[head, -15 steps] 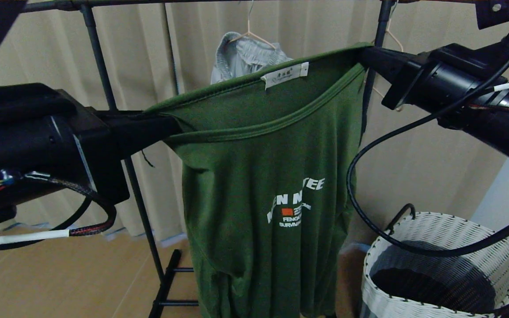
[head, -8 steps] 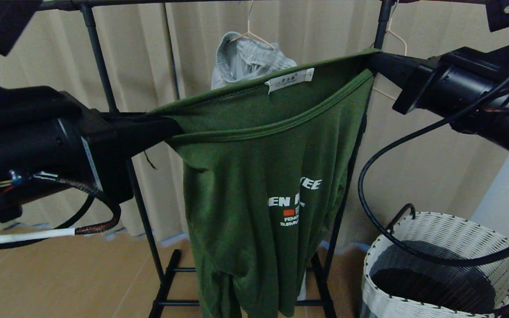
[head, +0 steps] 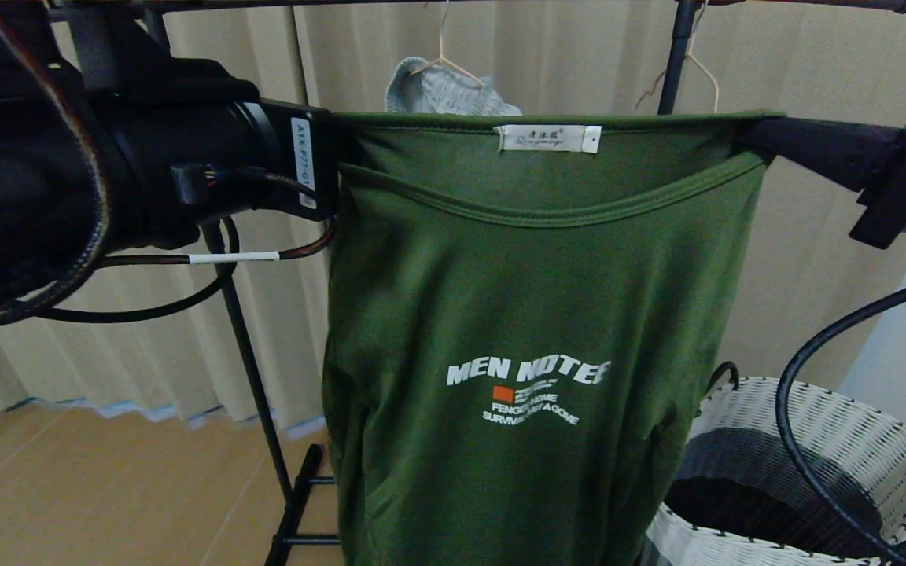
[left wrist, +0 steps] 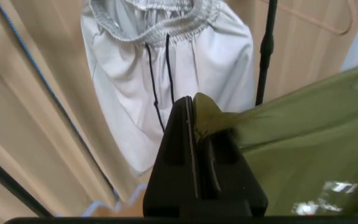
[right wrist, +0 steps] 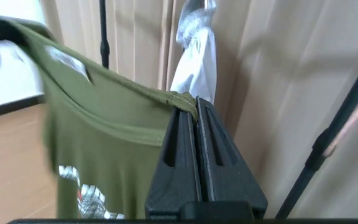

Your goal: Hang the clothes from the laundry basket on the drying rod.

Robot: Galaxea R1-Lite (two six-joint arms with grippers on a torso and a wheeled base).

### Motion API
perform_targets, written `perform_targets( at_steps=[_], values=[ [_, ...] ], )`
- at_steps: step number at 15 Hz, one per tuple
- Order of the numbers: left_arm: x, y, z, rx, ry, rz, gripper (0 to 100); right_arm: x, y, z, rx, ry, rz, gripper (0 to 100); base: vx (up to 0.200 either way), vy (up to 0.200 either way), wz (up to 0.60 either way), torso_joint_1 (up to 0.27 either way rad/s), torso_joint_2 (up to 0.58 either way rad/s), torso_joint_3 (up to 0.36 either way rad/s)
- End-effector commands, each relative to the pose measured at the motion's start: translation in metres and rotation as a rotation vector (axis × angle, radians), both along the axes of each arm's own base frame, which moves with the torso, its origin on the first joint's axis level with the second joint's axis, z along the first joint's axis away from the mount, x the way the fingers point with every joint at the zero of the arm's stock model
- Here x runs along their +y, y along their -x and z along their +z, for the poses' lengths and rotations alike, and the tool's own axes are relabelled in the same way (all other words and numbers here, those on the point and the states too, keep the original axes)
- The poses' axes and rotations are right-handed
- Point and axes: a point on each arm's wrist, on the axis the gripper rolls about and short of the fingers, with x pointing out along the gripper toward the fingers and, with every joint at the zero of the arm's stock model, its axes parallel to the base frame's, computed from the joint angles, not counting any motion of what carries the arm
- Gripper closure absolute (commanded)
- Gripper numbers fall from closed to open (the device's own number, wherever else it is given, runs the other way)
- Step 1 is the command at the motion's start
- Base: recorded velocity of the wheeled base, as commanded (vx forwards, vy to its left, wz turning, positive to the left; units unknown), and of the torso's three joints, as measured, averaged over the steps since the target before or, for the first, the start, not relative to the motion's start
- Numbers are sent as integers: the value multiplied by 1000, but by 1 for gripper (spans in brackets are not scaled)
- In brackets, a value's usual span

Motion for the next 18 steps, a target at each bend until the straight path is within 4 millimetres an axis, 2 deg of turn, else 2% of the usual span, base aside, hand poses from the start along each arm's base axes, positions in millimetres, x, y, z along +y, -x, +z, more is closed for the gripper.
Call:
perform_targets(
  at_steps=[1,3,6,8,9,11,12,15,18],
  values=[
    [-7,-9,-7,20,-17,1,100,-5,12,6,-30,-14,1,100,0,0,0,0,0,0],
    [-6,-10,-7,21,-18,7,100,-6,14,6,-23,-11,1,100,0,0,0,0,0,0],
    [-6,-24,-5,15,-17,39,100,-13,29,10,2,1,3,100,0,0,0,0,0,0],
    [-11,-46,1,1,-3,73,100,-22,54,8,62,29,26,100,0,0,0,0,0,0],
    [-11,-47,2,-3,0,74,100,-22,56,8,63,30,29,100,0,0,0,0,0,0],
    [-18,-65,0,-2,11,90,100,-21,80,7,85,45,118,100,0,0,0,0,0,0],
    [-21,-69,-1,0,20,89,100,-21,85,6,85,47,142,100,0,0,0,0,0,0],
    [-23,-70,-4,3,19,89,100,-20,85,3,97,52,148,100,0,0,0,0,0,0],
    [-17,-62,-6,16,16,91,100,-16,76,-5,124,69,128,100,0,0,0,0,0,0]
  ],
)
